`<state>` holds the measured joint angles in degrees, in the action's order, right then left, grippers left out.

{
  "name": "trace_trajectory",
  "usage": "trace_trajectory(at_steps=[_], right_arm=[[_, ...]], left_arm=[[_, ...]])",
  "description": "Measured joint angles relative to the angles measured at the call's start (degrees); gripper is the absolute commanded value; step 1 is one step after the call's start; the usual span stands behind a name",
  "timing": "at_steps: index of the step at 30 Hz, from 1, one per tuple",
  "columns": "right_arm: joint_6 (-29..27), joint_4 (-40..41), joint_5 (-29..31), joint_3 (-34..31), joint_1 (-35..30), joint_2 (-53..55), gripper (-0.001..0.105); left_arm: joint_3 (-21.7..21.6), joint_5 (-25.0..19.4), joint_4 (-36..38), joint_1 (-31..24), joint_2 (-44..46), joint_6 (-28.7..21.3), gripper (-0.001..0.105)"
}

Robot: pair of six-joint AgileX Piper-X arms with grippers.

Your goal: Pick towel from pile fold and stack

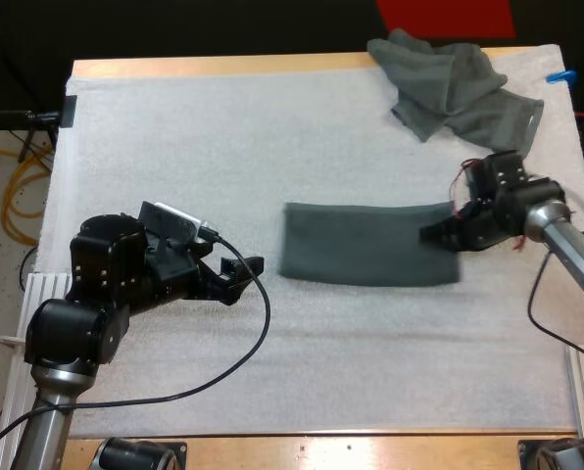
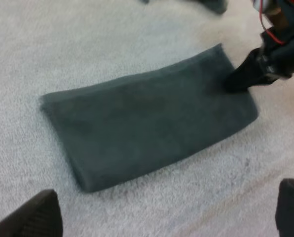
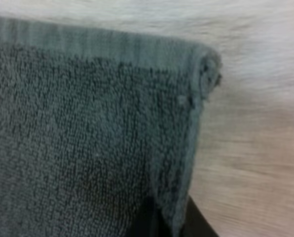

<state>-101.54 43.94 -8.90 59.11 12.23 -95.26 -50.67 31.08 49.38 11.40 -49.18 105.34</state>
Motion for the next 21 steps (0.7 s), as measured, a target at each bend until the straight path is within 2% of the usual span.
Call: trace_trajectory(at_steps=[4,6,9,11,14,21], right_arm=[[-7.2,3.5,13.2,0.0,0.0,4.1,0.000],[-8.2,4.5,19.1,0.0,0.0,5.4,0.000],[-7.7,4.8,20.3,0.0,0.1,7.0,0.000],[-5.3,4.8,17.1,0.0,0.6,7.4,0.000],[2.0,3.7,8.5,0.0,2.2,7.1,0.000],[18.0,-7.2,-12.3,0.0,8.9,3.6,0.000]], left_arm=[[0.0,0.5,0.0,0.0,0.0,0.0,0.084],[0.0,0.7,0.0,0.0,0.0,0.0,0.084],[0.0,0.9,0.0,0.0,0.0,0.0,0.084],[0.0,0.9,0.0,0.0,0.0,0.0,0.084],[0.0,0.9,0.0,0.0,0.0,0.0,0.084],[0.0,0.9,0.0,0.0,0.0,0.0,0.084]])
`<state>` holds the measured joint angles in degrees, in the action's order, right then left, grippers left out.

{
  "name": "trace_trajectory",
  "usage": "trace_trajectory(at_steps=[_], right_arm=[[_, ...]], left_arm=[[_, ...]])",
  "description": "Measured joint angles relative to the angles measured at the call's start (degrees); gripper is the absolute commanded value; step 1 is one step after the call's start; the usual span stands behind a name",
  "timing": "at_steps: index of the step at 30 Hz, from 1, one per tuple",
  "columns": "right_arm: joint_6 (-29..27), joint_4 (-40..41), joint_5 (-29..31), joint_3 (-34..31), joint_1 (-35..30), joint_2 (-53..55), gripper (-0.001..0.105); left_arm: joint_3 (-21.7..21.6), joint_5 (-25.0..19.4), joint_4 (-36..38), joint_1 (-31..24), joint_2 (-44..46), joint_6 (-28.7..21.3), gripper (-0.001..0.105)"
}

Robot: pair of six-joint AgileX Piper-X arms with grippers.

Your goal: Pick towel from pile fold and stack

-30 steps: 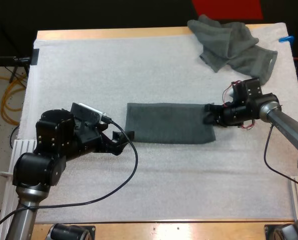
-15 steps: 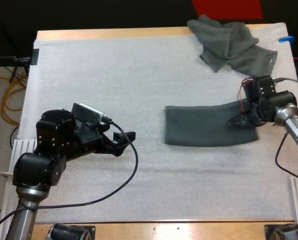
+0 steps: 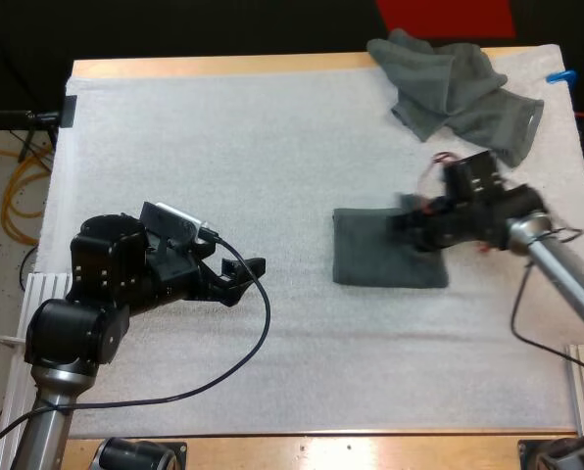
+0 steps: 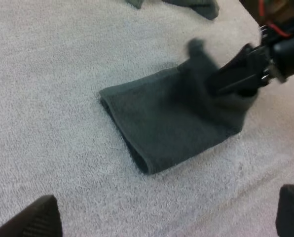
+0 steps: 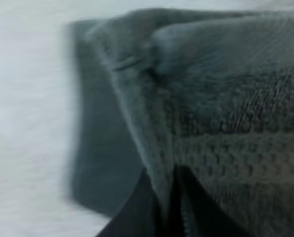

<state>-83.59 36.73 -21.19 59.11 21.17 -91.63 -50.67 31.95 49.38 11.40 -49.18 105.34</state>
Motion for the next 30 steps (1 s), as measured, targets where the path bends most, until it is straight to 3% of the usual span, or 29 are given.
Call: trace_trajectory(at_steps=[3,7,13,15,17,19,21,22,25,30], right_arm=[[4.9,-4.9,-4.4,0.0,2.7,-2.4,0.000],[10.1,-10.1,-5.5,0.0,4.1,-5.4,0.000],[11.8,-12.0,-6.9,0.0,4.2,-6.6,0.003],[12.0,-12.5,-7.0,0.0,4.2,-6.6,0.012],[12.0,-12.7,-7.4,0.0,4.2,-6.6,0.030],[12.0,-13.4,-9.1,0.0,4.2,-6.6,0.061],[12.0,-15.1,-12.4,0.0,4.2,-6.6,0.077],[11.7,-16.1,-14.9,0.0,4.2,-6.5,0.081],[9.6,-17.5,-19.8,0.0,4.2,-5.2,0.082],[4.0,-14.0,-17.7,0.0,4.2,1.7,0.082]], left_arm=[[0.0,0.0,0.0,0.0,0.0,0.0,0.084],[0.0,0.0,0.0,0.0,0.0,0.0,0.084],[0.0,0.0,0.0,0.0,0.0,0.0,0.084],[0.0,0.0,0.0,0.0,0.0,0.0,0.084],[0.0,0.0,0.0,0.0,0.0,0.0,0.084],[0.0,0.0,0.0,0.0,0.0,0.0,0.084],[0.0,0.0,0.0,0.0,0.0,0.0,0.084],[0.0,0.0,0.0,0.0,0.0,0.0,0.084],[0.0,0.0,-0.3,0.0,-0.2,0.0,0.084],[0.5,-0.1,-2.8,0.0,-4.8,2.7,0.084]])
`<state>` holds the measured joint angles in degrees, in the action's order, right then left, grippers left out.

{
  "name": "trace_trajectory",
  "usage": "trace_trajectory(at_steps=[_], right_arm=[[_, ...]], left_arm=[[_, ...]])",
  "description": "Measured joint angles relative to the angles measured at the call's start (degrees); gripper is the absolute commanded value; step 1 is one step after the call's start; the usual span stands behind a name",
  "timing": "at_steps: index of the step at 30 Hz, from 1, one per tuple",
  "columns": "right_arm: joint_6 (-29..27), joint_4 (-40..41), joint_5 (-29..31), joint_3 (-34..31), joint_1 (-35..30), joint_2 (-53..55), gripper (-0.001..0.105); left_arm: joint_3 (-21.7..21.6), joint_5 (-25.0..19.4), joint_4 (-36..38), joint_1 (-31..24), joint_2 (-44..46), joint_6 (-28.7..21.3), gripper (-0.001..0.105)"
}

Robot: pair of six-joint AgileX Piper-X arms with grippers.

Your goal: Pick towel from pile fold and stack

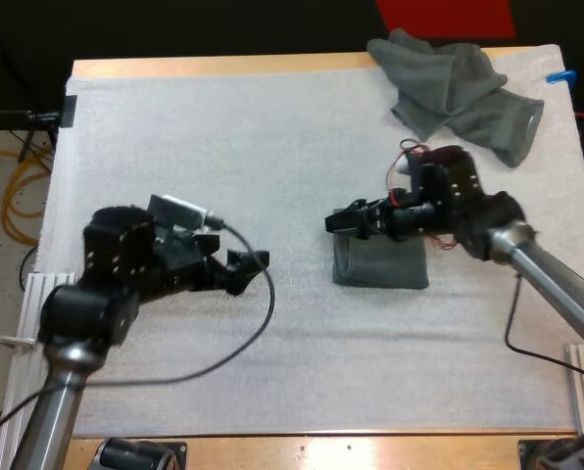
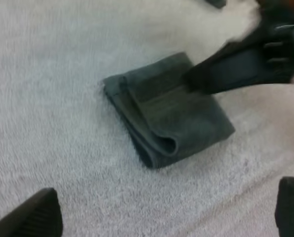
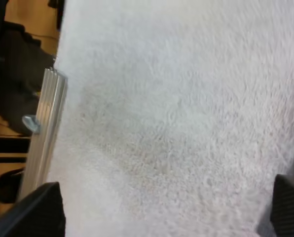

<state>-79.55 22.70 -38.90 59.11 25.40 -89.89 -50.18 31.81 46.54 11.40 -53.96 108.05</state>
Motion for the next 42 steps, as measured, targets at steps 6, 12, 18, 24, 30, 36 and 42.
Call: trace_trajectory(at_steps=[6,12,18,24,30,36,42], right_arm=[[-9.1,12.3,9.7,0.0,0.0,9.1,0.082],[-12.3,21.5,16.0,0.0,0.0,15.9,0.082],[-12.0,27.1,20.0,0.0,0.0,22.0,0.082],[-11.7,32.6,23.4,0.0,0.0,27.4,0.082],[-10.4,36.0,26.9,0.0,0.0,32.3,0.082],[-8.6,37.1,28.3,0.0,0.0,36.3,0.082],[-7.8,37.6,28.8,0.0,0.0,38.2,0.082]], left_arm=[[0.0,-0.1,-8.9,0.9,-9.3,6.0,0.084],[0.0,-1.1,-16.4,7.0,-19.3,10.7,0.084],[-2.3,-2.8,-20.1,10.4,-30.8,13.4,0.084],[-10.4,-1.9,-20.0,12.1,-41.6,13.7,0.084],[-16.1,-0.4,-17.6,14.1,-48.9,14.7,0.084],[-16.6,-0.1,-16.5,16.8,-52.3,16.0,0.084],[-16.9,0.6,-16.4,18.6,-54.4,18.1,0.082]])
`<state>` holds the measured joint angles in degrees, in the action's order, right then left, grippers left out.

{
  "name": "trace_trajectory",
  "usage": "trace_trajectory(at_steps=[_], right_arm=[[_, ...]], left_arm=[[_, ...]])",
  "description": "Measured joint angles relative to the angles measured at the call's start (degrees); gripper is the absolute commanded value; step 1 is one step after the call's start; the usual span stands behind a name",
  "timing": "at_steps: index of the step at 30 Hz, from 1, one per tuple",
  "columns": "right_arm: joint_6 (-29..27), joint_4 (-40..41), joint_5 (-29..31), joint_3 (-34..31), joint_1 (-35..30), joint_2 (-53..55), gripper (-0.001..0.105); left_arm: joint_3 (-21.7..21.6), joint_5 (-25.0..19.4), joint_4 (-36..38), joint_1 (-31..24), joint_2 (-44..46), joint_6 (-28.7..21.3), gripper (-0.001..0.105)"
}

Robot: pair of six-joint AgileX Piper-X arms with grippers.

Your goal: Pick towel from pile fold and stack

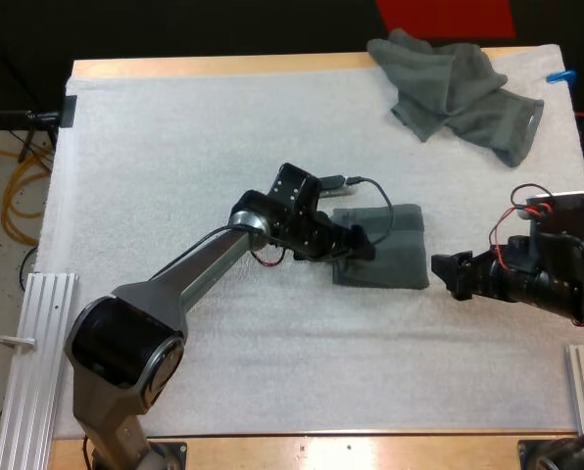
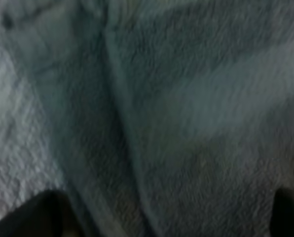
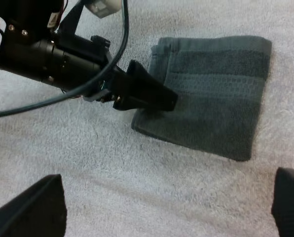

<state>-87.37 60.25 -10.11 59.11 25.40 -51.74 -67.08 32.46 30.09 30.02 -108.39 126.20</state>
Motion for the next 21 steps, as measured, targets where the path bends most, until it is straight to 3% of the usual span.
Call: trace_trajectory(at_steps=[2,13,16,21], right_arm=[[0.1,0.0,0.1,0.0,0.0,0.2,0.082],[0.1,0.3,0.1,0.0,0.0,0.2,0.082],[0.1,0.3,0.1,0.0,0.0,0.2,0.082],[0.1,0.3,0.1,0.0,0.0,0.2,0.082]], left_arm=[[-0.3,0.2,0.0,0.0,-0.3,0.6,0.074],[-1.5,3.0,0.3,0.0,-2.6,2.8,0.002],[-1.6,3.1,0.2,0.0,-2.6,2.3,0.000],[-1.6,2.0,3.9,-1.6,-1.3,-3.3,0.000]])
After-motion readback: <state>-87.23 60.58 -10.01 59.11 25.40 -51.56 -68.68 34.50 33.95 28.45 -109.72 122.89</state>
